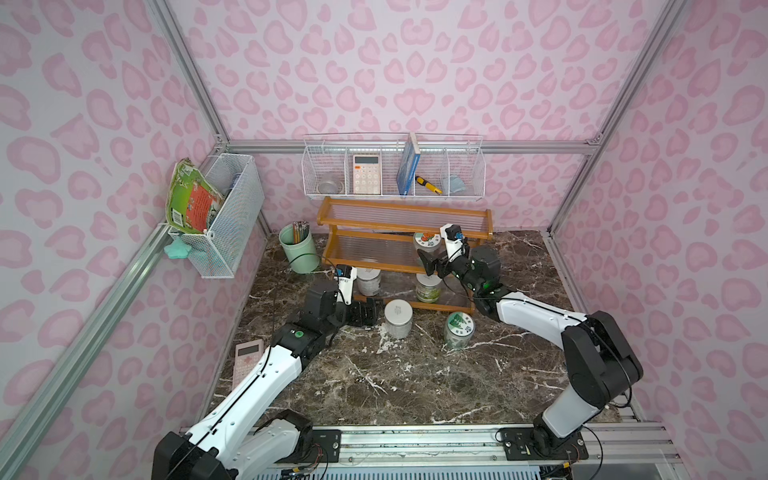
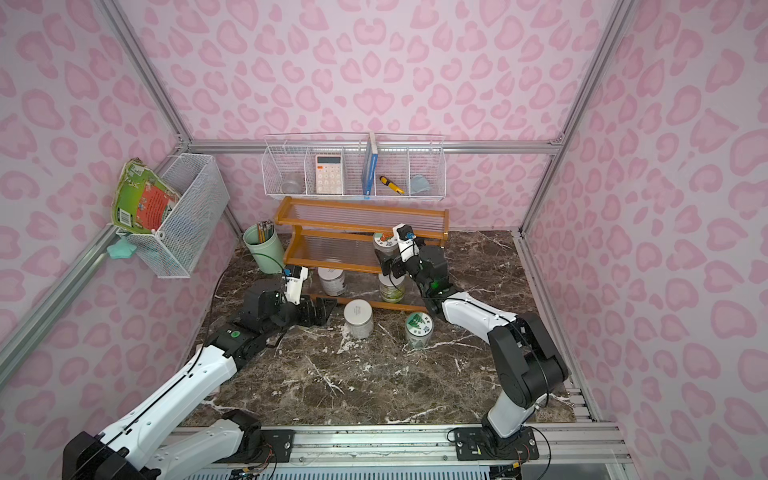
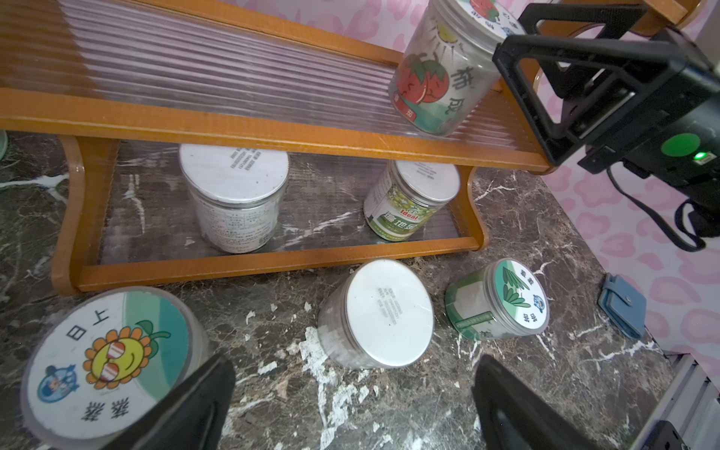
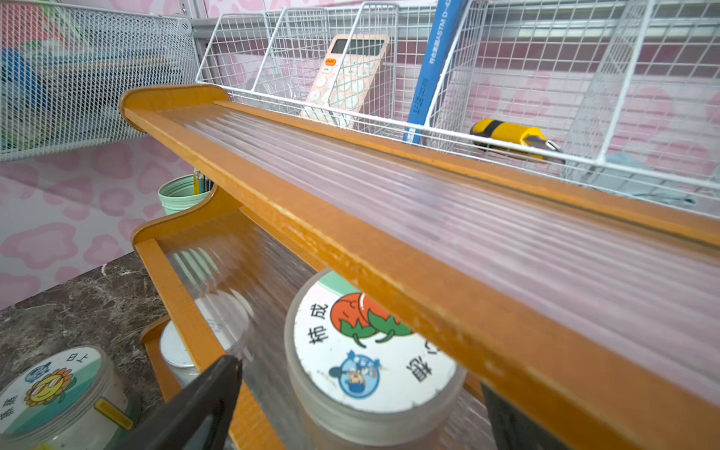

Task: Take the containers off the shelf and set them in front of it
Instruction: 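Pick up a container from the shelf.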

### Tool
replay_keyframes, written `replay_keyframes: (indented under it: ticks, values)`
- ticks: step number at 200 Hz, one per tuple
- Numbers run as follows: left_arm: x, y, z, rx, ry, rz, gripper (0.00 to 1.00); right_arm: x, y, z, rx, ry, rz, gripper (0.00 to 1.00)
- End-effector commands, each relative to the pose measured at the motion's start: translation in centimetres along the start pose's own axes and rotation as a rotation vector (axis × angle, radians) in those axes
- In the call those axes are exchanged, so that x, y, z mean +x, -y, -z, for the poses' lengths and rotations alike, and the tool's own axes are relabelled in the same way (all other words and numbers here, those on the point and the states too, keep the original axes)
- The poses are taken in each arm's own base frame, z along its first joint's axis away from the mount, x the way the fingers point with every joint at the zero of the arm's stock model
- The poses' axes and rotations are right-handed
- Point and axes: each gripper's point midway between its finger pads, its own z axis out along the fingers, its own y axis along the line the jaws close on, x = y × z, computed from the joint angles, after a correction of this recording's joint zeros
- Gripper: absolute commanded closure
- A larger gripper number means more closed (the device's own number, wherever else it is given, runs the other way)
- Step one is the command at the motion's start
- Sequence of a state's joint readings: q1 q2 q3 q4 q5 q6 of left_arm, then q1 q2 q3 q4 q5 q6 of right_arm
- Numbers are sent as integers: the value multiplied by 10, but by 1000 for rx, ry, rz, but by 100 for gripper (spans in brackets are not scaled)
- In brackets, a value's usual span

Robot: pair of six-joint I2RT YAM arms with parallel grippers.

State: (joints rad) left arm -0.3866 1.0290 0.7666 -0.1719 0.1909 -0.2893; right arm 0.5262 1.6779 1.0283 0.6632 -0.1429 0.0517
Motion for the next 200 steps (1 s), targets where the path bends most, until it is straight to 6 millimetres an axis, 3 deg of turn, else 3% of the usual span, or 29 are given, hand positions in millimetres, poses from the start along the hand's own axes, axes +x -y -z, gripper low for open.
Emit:
replay_keyframes:
  ticks: [1,130,168,200]
  values:
    - [-4,3,0,22,15,5,1,-13,4,-5,12,44,12,1]
    - [-4,0,-1,8,13,10,1,6,11,-42,23,3,0,1]
    - [-3,-1,-1,5,10,12,1,7,14,-42,33,-2,-7,17]
    - [-3,-2,-2,0,7,14,1,4,15,-39,33,8,-4,24]
